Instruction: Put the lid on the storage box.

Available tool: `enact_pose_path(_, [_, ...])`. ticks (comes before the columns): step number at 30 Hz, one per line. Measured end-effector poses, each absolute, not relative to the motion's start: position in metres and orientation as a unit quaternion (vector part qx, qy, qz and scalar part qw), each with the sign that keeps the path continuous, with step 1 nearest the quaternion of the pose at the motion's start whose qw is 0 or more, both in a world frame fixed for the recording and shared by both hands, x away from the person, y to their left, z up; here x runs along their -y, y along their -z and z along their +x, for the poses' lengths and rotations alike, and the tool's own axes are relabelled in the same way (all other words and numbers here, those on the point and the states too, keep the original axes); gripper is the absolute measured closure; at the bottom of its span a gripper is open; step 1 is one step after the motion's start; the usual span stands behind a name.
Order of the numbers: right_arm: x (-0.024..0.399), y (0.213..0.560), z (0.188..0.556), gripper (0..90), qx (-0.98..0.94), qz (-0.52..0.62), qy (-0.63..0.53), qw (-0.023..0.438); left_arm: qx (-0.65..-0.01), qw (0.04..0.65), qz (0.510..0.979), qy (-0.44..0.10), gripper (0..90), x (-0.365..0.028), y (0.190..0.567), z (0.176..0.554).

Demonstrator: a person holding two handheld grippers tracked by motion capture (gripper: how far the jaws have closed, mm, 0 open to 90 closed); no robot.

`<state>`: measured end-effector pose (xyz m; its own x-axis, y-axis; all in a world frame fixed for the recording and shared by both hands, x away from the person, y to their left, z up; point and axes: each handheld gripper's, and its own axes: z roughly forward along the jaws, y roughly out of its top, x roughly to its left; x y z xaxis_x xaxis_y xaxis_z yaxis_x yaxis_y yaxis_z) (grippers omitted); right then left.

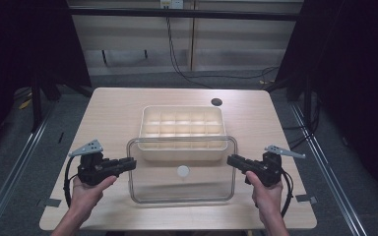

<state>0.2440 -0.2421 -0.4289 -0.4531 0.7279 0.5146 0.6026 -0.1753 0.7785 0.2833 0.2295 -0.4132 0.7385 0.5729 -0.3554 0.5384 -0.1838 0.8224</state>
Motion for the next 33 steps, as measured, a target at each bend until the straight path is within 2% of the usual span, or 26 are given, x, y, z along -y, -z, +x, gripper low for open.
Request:
enact_pose_path(15, [0.243, 0.418, 0.257, 70.6, -0.632, 0.517, -0.574, 0.066, -0.367, 0.532, 0.762, -0.025, 75.8, -0.228, 0.399, 0.296])
enact_pose_path(23, [0.243, 0.413, 0.265, 71.3, -0.616, 0.523, -0.588, 0.042, -0.376, 0.535, 0.756, -0.034, 75.3, -0.231, 0.394, 0.301])
enact_pose_path(33, [0.241, 0.406, 0.278, 71.2, -0.621, 0.518, -0.587, 0.05, -0.373, 0.534, 0.757, -0.045, 75.0, -0.231, 0.386, 0.311])
